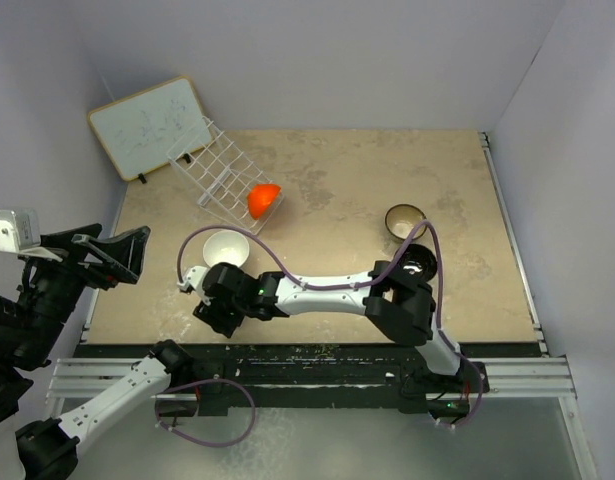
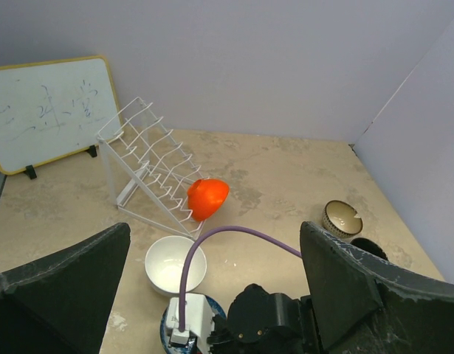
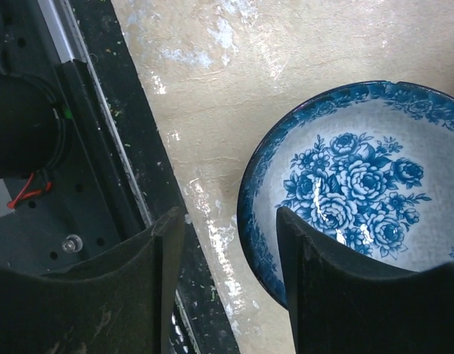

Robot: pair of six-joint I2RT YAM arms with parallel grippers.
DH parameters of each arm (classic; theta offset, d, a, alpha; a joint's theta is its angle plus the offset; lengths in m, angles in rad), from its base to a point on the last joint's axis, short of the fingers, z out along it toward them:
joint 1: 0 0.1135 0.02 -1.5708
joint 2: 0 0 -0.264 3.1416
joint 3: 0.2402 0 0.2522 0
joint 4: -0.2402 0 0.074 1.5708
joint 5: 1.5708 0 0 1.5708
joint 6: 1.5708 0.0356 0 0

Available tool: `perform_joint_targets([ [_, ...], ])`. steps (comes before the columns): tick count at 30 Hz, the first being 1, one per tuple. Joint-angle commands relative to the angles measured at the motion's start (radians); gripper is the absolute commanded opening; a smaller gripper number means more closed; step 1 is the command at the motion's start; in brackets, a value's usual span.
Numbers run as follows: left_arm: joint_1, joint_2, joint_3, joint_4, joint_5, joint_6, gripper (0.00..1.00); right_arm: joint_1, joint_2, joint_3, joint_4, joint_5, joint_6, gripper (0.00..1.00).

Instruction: Load the bowls into the dish rack

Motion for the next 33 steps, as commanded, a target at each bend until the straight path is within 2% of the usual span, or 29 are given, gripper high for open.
perform_joint_targets([
  [1,0.004,-0.001,0.001,0.018,-0.007,0.003,0.99,0.006,-0.004,0.051,0.033,0.062,-0.017,0.53],
  [5,0.004,-0.004,0.001,0.016,-0.009,0.005,0.99,0.006,0.006,0.053,0.041,0.102,-0.008,0.41],
  [17,0.004,-0.023,-0.009,0.011,-0.016,0.004,0.99,0.018,0.028,0.054,0.017,0.105,-0.027,0.38],
  [26,0.003,-0.024,-0.009,0.011,-0.015,0.002,0.99,0.02,0.002,0.042,-0.003,0.139,0.002,0.0],
  [29,0.003,-0.017,0.0,0.012,-0.009,0.002,0.99,0.02,-0.051,0.013,0.006,0.131,0.029,0.0],
  [33,0.004,-0.01,0.009,0.012,-0.004,0.002,0.99,0.02,-0.155,-0.044,0.056,0.041,0.075,0.0],
])
